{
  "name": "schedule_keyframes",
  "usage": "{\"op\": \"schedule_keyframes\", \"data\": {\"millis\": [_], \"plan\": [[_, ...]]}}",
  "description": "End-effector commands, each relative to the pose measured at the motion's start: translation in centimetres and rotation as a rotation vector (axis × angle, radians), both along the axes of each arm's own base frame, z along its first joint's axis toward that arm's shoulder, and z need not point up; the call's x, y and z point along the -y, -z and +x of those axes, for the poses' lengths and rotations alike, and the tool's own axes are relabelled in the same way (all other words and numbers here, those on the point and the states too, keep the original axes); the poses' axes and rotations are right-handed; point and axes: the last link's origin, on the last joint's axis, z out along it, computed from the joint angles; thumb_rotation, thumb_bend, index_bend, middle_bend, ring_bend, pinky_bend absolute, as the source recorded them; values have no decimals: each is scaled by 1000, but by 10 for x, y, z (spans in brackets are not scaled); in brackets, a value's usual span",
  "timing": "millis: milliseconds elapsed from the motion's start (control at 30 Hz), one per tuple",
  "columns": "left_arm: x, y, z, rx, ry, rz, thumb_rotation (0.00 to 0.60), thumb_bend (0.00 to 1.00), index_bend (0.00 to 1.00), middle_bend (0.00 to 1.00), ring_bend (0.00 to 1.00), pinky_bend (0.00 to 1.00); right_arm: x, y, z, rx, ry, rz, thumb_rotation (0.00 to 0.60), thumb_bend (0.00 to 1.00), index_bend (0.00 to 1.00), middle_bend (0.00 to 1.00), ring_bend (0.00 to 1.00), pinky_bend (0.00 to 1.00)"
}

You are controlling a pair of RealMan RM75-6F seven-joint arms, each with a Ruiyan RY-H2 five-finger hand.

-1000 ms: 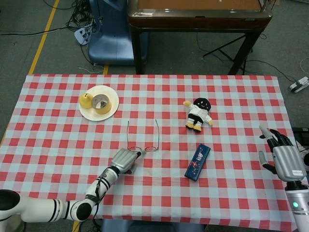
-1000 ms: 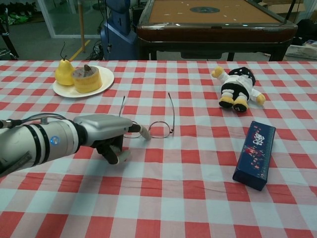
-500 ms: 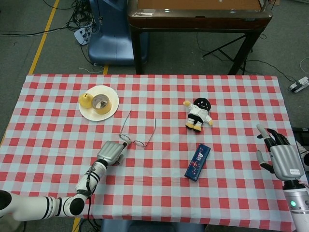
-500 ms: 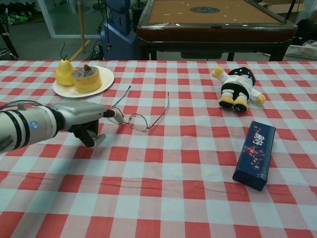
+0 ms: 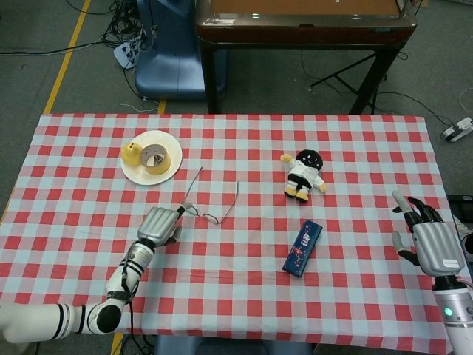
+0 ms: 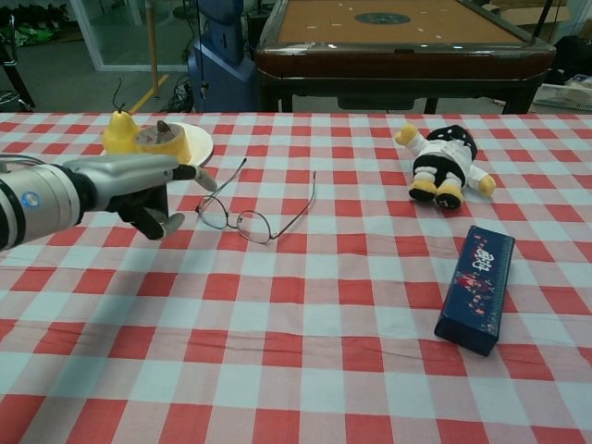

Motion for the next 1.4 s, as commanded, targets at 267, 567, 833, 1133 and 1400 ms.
{"op": "schedule_keyframes", "data": {"millis": [267, 567, 833, 1133, 1400], "plan": [[1, 19, 24, 67, 15, -36, 600, 588, 160, 1000, 967, 1000, -2, -1, -2, 1, 7, -2, 600, 448, 0, 317, 130, 190], [-3, 34, 34, 35, 7, -42, 600, 588, 160, 1000, 967, 1000, -2, -2, -4, 5, 13, -1, 600, 448, 0, 317, 130, 190], [3, 42, 31, -11, 6, -71, 600, 588, 160, 1000, 967, 1000, -2, -2, -4, 6, 10, -2, 600, 448, 0, 317, 130, 190], [9, 38, 21, -48, 3, -84, 600, 588, 161, 1000, 967, 1000, -2, -2, -4, 9, 4, -3, 600, 448, 0, 317, 130, 190], [19, 34, 6, -60, -7, -108, 600, 588, 162, 1000, 967, 1000, -1, 0, -1, 11, -4, -1, 600, 448, 0, 317, 131, 190]]}}
